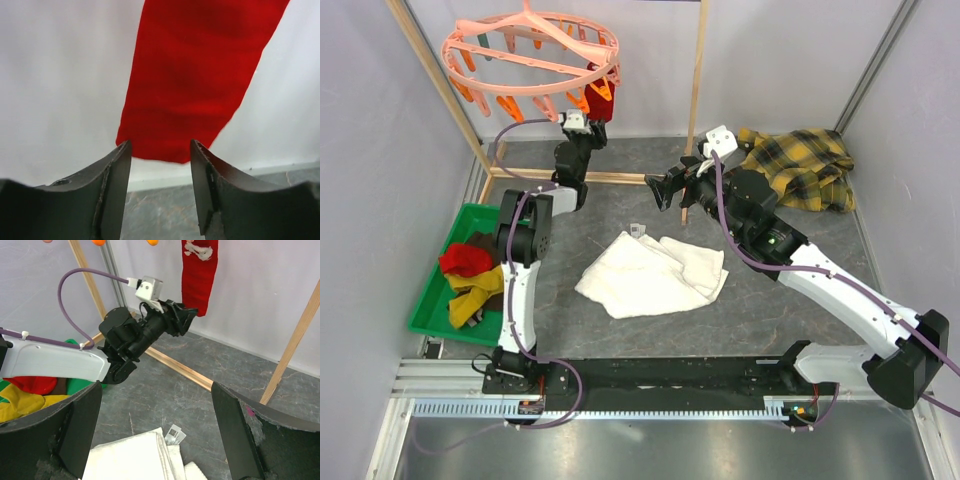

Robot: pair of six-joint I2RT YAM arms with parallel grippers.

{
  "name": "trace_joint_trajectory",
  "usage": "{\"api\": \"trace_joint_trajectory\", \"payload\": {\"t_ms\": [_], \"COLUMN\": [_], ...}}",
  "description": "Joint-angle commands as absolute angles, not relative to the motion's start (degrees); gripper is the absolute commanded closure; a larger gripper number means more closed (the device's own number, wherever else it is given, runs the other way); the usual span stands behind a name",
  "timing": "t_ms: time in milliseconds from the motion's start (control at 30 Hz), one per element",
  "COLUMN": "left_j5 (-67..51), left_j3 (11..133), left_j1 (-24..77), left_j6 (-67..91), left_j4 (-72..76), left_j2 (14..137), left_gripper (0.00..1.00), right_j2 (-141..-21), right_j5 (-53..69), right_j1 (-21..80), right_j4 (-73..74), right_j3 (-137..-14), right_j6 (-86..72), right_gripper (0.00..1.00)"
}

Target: Remove the socks clipped to the hanger

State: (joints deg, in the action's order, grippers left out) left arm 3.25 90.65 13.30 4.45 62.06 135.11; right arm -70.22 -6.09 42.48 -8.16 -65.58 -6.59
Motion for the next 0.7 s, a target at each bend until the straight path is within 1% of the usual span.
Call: {"api": "trace_joint_trajectory", "payload": {"t_ms": [0,100,233,333,367,500,600,667], "left_j5": [-4.6,-16.6,-23.9,-30.3,-32.0,-34.5,-36.5,-38.2], "left_j3": [87.0,88.8,95.1,101.9,106.0,113.8,116.7,116.9], "left_j1": [9.9,7.1,4.9,4.6,4.6,5.2,5.7,6.2], "left_j6": [8.9,14.0,18.7,20.0,20.4,20.4,21.0,21.5], "left_j4": [72.4,75.9,75.9,72.7,71.6,66.6,65.8,66.2], "left_j2": [131.0,133.4,137.5,140.6,141.4,145.4,147.0,146.8], "left_gripper": [0.41,0.37,0.31,0.30,0.30,0.30,0.32,0.36], "right_j2": [-68.8,-69.3,-70.1,-71.1,-71.3,-72.7,-73.6,-73.8], "right_j5": [-5.6,-5.6,-5.7,-5.8,-5.9,-6.2,-6.1,-6.2], "right_j1": [42.3,42.3,42.3,42.3,42.2,42.3,42.3,42.3], "right_j4": [-10.3,-10.3,-10.6,-10.7,-10.7,-10.8,-11.1,-11.2], "right_j3": [-67.3,-67.2,-67.2,-67.4,-67.5,-68.2,-68.4,-68.4], "right_j6": [-6.2,-6.1,-5.6,-4.9,-4.7,-4.3,-4.3,-4.4], "right_gripper": [0.02,0.02,0.02,0.02,0.02,0.02,0.02,0.02]}}
